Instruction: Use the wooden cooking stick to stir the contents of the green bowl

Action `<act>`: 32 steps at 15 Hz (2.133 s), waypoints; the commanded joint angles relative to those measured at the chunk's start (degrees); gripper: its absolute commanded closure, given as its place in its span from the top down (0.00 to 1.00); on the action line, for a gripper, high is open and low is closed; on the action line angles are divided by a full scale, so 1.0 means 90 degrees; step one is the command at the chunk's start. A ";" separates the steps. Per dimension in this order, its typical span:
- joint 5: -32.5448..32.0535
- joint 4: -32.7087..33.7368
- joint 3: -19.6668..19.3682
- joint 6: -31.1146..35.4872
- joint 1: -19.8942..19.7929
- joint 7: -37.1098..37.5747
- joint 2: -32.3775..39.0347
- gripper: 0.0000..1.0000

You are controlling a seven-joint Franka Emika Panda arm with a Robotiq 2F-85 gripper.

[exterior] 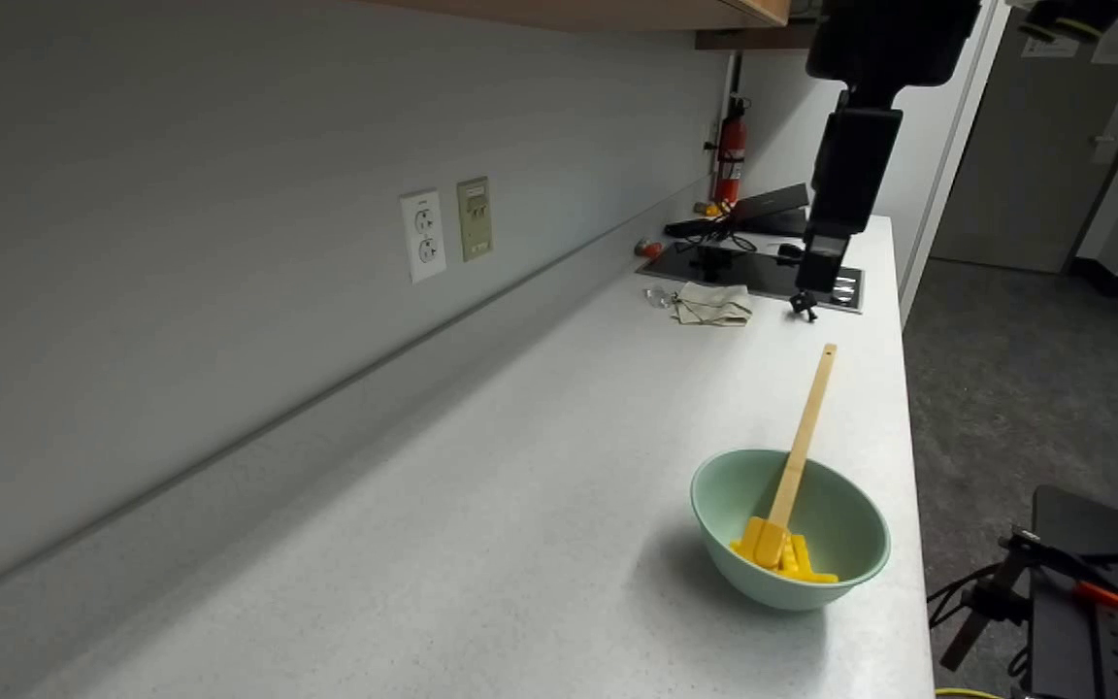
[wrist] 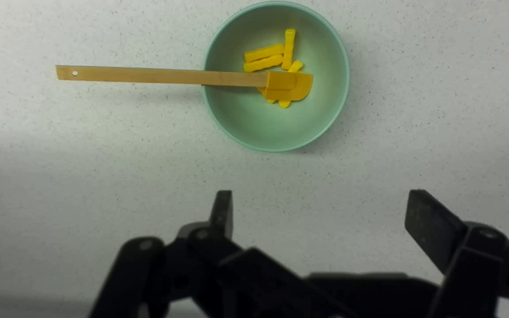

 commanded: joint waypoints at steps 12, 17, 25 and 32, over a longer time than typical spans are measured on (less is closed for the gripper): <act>-0.0014 -0.0203 -0.0094 -0.0061 0.0067 0.0317 -0.0120 1.00; -0.0014 -0.0232 -0.0093 -0.0062 0.0066 0.0323 -0.0149 1.00; 0.0270 -0.0469 -0.0235 0.0458 0.0019 0.0570 -0.0255 1.00; 0.0215 -0.0466 -0.0267 0.0488 0.0001 0.0792 -0.0161 1.00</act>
